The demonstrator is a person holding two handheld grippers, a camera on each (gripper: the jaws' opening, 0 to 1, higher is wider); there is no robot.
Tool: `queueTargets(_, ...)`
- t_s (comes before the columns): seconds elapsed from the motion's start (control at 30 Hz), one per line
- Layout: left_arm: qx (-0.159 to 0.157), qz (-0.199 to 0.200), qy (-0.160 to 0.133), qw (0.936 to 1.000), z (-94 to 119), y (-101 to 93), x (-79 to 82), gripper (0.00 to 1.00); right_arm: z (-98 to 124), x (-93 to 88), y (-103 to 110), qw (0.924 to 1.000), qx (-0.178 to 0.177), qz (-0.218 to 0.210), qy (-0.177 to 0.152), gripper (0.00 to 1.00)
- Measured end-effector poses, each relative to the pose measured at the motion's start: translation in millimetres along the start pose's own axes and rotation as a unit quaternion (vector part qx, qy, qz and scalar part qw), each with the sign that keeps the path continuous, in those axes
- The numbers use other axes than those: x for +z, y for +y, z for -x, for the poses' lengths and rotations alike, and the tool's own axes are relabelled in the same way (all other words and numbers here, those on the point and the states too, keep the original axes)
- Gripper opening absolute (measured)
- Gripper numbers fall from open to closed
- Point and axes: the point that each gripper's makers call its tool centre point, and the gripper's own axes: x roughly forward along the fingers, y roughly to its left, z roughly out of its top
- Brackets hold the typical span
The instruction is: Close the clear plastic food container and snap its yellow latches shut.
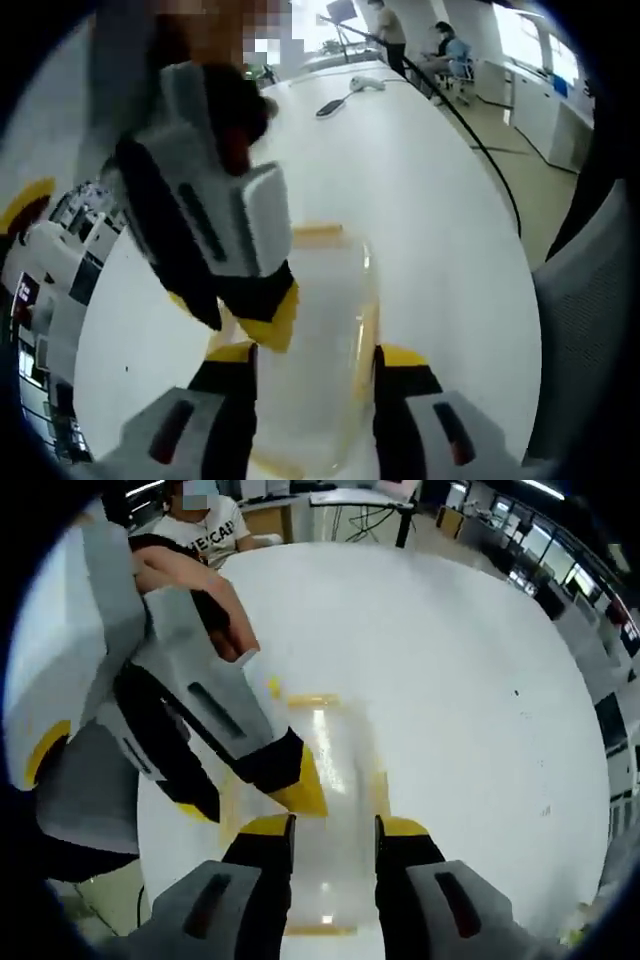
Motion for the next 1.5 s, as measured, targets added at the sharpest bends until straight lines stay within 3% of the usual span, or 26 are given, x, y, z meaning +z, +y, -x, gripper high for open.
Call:
queueTargets(0.03,-0.006,0.026,-0.009,0.9996,1.1,0.1,1.8,0.41,2.8,-3.4,6.4,0.9997,-0.002,0.009,-0.02,0.3)
queueTargets(0.1,-0.014,0.066,-0.025,0.9974,2.7,-1.0,4.7,0.45,6.3,-7.8,8.1,0.9975,-0.021,-0.047,-0.049,0.32)
queueTargets(0.23,-0.005,0.069,-0.039,0.9968,6.8,1.0,5.9,0.47,16.2,-5.4,9.6,0.9874,-0.049,-0.09,-0.121,0.36)
queueTargets(0.3,0.001,0.112,-0.064,0.9916,9.6,4.9,11.7,0.53,23.8,-1.6,8.3,0.9781,-0.06,-0.115,-0.163,0.38)
queueTargets(0.37,0.004,0.153,-0.074,0.9855,11.8,10.4,12.4,0.61,34.2,4.2,4.2,0.9621,-0.066,-0.161,-0.21,0.45)
queueTargets(0.4,-0.006,0.181,-0.083,0.9799,11.3,11.4,13.7,0.67,41.5,7.3,-0.5,0.9482,-0.072,-0.196,-0.239,0.51)
queueTargets(0.43,-0.009,0.206,-0.085,0.9749,11.2,12.1,13.2,0.74,43.2,7.0,-1.6,0.9447,-0.074,-0.205,-0.245,0.55)
queueTargets(0.47,0.005,0.217,-0.096,0.9715,12.9,18.7,14.3,0.78,47.2,5.3,-3.9,0.9364,-0.08,-0.225,-0.257,0.58)
queueTargets(0.6,0.036,0.217,-0.114,0.9687,20.6,29.1,11.1,0.88,51.1,-7.9,-3.6,0.9298,-0.105,-0.226,-0.271,0.73)
queueTargets(0.7,0.059,0.232,-0.146,0.9598,30.9,35.8,8.7,0.95,61.0,-12.2,-5.3,0.9082,-0.132,-0.244,-0.313,0.87)
queueTargets(0.83,0.082,0.265,-0.175,0.9446,41.4,41.5,-1.8,0.98,74.4,-16.7,-2.8,0.8918,-0.167,-0.23,-0.352,0.92)
queueTargets(0.9,0.084,0.298,-0.184,0.9329,41.6,40.4,-9.1,0.98,76.8,-22.7,0.1,0.8874,-0.181,-0.23,-0.356,0.94)
queueTargets(1.03,0.113,0.295,-0.197,0.9281,45.1,42.3,-19.7,0.98,79.1,-35.5,-0.4,0.8797,-0.211,-0.24,-0.352,0.94)
queueTargets(1.07,0.114,0.299,-0.199,0.9261,45.2,40.4,-21.6,0.99,73.8,-45.3,1.6,0.8836,-0.214,-0.254,-0.33,0.93)
queueTargets(1.2,0.123,0.315,-0.204,0.9185,43.6,30.3,-35.5,0.99,69.3,-50.1,10.8,0.8842,-0.211,-0.257,-0.328,0.91)
queueTargets(1.33,0.125,0.355,-0.2,0.9047,36.1,22.8,-52.6,0.99,59.7,-60.5,20.4,0.8885,-0.207,-0.263,-0.313,0.87)
queueTargets(1.5,0.135,0.372,-0.187,0.8993,26.7,15.6,-65.9,0.98,46.2,-69.7,31.5,0.8896,-0.206,-0.272,-0.304,0.82)
